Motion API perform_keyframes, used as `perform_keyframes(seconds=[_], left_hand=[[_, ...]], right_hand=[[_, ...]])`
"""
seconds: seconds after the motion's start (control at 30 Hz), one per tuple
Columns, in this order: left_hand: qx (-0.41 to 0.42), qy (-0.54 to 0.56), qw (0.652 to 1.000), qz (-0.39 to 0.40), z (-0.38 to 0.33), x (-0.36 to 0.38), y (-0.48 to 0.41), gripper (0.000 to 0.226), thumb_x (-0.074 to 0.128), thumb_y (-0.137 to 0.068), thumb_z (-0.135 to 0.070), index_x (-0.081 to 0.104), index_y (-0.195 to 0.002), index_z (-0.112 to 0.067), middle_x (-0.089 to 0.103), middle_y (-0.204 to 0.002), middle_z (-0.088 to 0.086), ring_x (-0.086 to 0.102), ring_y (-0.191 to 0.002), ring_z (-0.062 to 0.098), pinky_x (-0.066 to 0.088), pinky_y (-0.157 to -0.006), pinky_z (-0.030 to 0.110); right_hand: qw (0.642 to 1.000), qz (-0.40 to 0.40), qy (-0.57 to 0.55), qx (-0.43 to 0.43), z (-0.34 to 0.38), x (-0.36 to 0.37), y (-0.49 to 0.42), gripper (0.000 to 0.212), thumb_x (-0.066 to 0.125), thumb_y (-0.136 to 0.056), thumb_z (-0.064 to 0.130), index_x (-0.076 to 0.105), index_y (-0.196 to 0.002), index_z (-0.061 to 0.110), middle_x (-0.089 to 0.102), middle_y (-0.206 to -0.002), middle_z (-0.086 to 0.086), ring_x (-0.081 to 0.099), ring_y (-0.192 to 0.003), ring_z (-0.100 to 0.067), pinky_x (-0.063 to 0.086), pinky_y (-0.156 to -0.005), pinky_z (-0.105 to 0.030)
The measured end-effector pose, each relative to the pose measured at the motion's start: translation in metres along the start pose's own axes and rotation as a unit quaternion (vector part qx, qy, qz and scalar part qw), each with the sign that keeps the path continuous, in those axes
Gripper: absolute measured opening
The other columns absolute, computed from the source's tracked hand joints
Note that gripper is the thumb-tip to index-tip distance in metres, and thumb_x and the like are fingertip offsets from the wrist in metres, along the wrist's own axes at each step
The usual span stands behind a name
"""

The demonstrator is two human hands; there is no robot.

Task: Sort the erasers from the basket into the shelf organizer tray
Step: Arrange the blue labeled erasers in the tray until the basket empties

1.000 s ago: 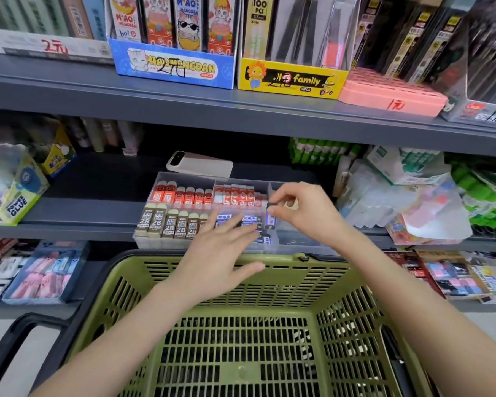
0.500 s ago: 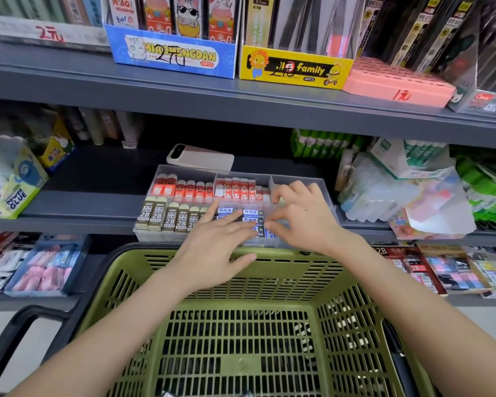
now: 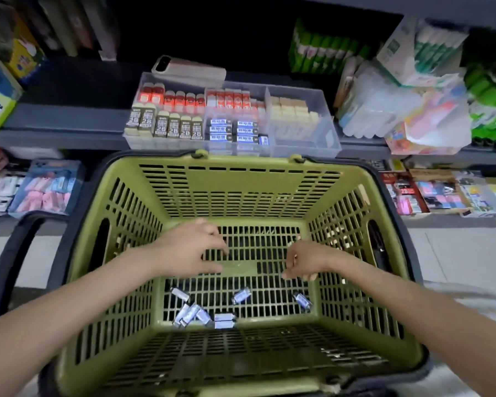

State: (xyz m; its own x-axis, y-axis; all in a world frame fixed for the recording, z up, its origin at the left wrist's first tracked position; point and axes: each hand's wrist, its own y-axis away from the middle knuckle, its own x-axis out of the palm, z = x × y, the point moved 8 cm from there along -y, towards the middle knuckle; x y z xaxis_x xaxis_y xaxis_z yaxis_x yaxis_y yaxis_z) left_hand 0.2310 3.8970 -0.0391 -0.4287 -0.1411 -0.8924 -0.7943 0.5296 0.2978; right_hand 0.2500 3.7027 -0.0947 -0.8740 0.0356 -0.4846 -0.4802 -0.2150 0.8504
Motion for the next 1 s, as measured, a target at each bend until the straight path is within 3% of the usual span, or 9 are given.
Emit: perform_keyframes(seconds=[0.1,0.2,0.3,0.37,0.47,0.6,0.8,0.9,1.0], left_hand=[[-0.042,0.009,0.985,0.168,0.012,0.053,0.000,0.047,0.065,-0.083,-0.041,0.053,-0.128,-0.034,0.051,-0.133,-0.006,0.042,-0.126,0.016,0.033,-0.104,0.032],[-0.070,-0.021,0.967,0.244,0.029,0.087,0.006,0.056,0.070,-0.080,-0.035,0.049,-0.132,-0.031,0.049,-0.137,-0.001,0.042,-0.126,0.021,0.034,-0.102,0.033],[-0.110,-0.005,0.946,0.306,0.043,0.118,0.016,0.065,0.072,-0.077,-0.038,0.044,-0.135,-0.031,0.041,-0.144,0.003,0.037,-0.131,0.026,0.032,-0.108,0.044],[-0.125,0.007,0.945,0.302,0.045,0.130,0.020,0.068,0.073,-0.074,-0.043,0.044,-0.134,-0.030,0.046,-0.136,0.003,0.040,-0.124,0.024,0.035,-0.104,0.043],[-0.128,0.010,0.959,0.253,0.042,0.137,0.020,0.067,0.074,-0.069,-0.050,0.045,-0.126,-0.027,0.047,-0.118,-0.002,0.041,-0.109,0.016,0.040,-0.090,0.035],[-0.133,0.013,0.966,0.221,0.038,0.139,0.024,0.067,0.075,-0.072,-0.045,0.043,-0.126,-0.021,0.043,-0.110,-0.004,0.045,-0.096,0.013,0.040,-0.070,0.026],[-0.190,0.053,0.960,0.200,0.042,0.141,0.024,0.050,0.077,-0.075,-0.024,0.052,-0.117,-0.013,0.053,-0.121,0.005,0.053,-0.103,0.019,0.045,-0.085,0.024],[-0.240,0.090,0.943,0.211,0.050,0.142,0.026,0.043,0.074,-0.079,-0.026,0.054,-0.114,-0.012,0.057,-0.118,0.004,0.054,-0.104,0.019,0.046,-0.092,0.029],[-0.271,0.106,0.931,0.220,0.055,0.144,0.027,0.043,0.071,-0.082,-0.024,0.054,-0.118,-0.009,0.057,-0.120,0.006,0.055,-0.107,0.019,0.046,-0.092,0.027]], right_hand=[[0.985,0.026,0.161,0.045,-0.015,0.037,-0.020,0.037,0.064,-0.084,0.044,0.057,-0.089,0.007,0.062,-0.085,-0.005,0.060,-0.069,-0.011,0.051,-0.080,-0.027],[0.969,0.002,0.247,0.033,-0.025,0.056,-0.032,0.045,0.068,-0.081,0.039,0.056,-0.107,0.004,0.063,-0.105,-0.008,0.062,-0.097,-0.021,0.049,-0.088,-0.032],[0.977,-0.034,0.212,-0.009,-0.025,0.060,-0.040,0.027,0.069,-0.083,0.028,0.057,-0.100,0.010,0.063,-0.097,-0.002,0.062,-0.090,-0.018,0.049,-0.069,-0.021],[0.990,-0.071,0.102,-0.065,-0.010,0.057,-0.041,0.017,0.067,-0.083,0.026,0.056,-0.092,0.017,0.060,-0.087,0.001,0.060,-0.081,-0.013,0.047,-0.061,-0.018],[0.974,-0.107,-0.012,-0.198,0.031,0.055,-0.039,0.012,0.066,-0.083,0.022,0.057,-0.090,0.021,0.065,-0.091,-0.001,0.063,-0.083,-0.014,0.056,-0.075,-0.031],[0.936,-0.155,0.129,-0.290,0.066,0.075,-0.041,0.021,0.066,-0.083,0.030,0.058,-0.100,0.021,0.054,-0.099,0.008,0.054,-0.088,-0.009,0.053,-0.077,-0.026],[0.918,-0.180,0.207,-0.286,0.069,0.088,-0.057,0.029,0.065,-0.084,0.026,0.055,-0.109,0.013,0.045,-0.123,-0.006,0.055,-0.076,-0.015,0.050,-0.058,-0.022],[0.942,-0.194,0.115,-0.249,0.061,0.077,-0.063,0.035,0.064,-0.086,0.027,0.056,-0.115,0.009,0.048,-0.124,-0.006,0.058,-0.093,-0.016,0.051,-0.082,-0.023],[0.959,-0.173,0.049,-0.218,0.053,0.069,-0.064,0.023,0.066,-0.085,0.028,0.056,-0.094,0.008,0.055,-0.115,-0.006,0.057,-0.104,-0.020,0.049,-0.092,-0.033]])
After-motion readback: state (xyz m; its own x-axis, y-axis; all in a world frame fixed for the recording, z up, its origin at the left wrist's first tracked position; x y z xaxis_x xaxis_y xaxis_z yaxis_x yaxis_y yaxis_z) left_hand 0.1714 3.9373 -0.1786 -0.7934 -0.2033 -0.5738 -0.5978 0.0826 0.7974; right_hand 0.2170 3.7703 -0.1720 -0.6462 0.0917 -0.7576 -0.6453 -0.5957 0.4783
